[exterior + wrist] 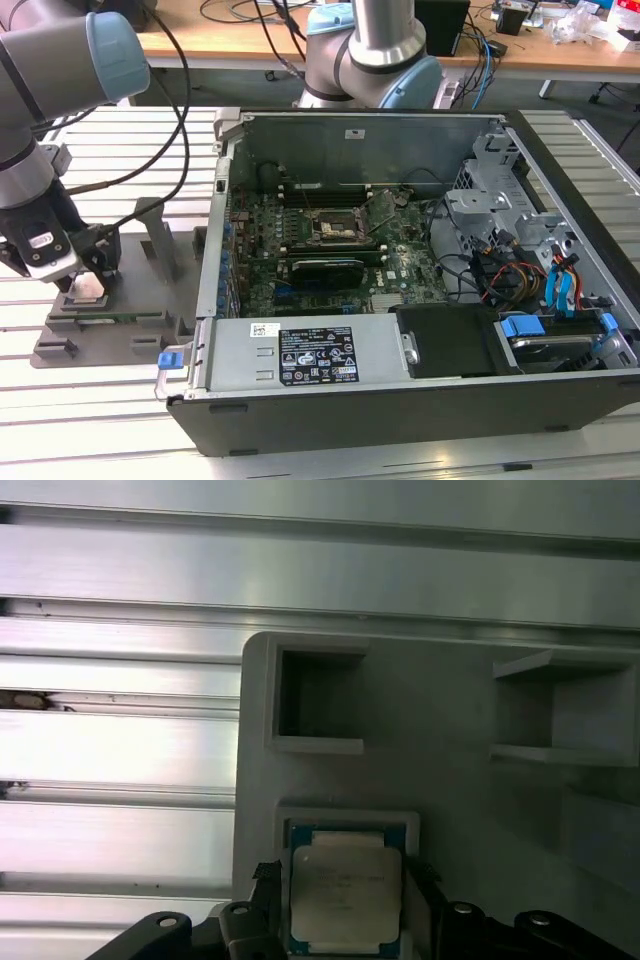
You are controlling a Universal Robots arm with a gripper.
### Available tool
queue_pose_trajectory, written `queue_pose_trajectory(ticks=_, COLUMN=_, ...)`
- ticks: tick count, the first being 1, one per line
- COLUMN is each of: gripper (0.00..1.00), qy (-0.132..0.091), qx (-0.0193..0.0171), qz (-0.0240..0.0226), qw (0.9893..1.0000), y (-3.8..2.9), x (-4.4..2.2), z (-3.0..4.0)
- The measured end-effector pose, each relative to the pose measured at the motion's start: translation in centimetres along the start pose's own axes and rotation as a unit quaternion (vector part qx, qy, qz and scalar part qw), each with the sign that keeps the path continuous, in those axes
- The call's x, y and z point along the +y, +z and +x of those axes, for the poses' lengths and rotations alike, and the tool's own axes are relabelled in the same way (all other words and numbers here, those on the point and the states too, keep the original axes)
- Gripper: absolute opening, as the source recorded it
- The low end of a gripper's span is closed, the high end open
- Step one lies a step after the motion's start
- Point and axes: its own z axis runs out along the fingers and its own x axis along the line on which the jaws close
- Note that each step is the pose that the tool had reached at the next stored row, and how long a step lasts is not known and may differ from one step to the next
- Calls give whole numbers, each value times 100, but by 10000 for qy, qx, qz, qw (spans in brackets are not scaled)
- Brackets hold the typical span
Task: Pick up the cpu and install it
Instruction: 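Pick up the cpu and move it towards the insertion slot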
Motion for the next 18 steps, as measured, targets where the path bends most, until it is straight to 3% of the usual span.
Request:
queue_pose_trajectory(ticks=4, gripper=60, qy=-19, qx=-1, qz=-1, qw=10000, y=31, x=0, z=-11)
queue_pose_trajectory(ticks=8, gripper=60, qy=-19, qx=2, qz=0, qw=10000, y=30, x=-1, z=-19)
queue_pose_trajectory(ticks=10, gripper=55, qy=-19, qx=1, qz=0, qw=10000, y=30, x=-1, z=-20)
queue_pose_trajectory(ticks=18, gripper=55, qy=-19, qx=0, qz=0, qw=10000, y=31, x=-1, z=-27)
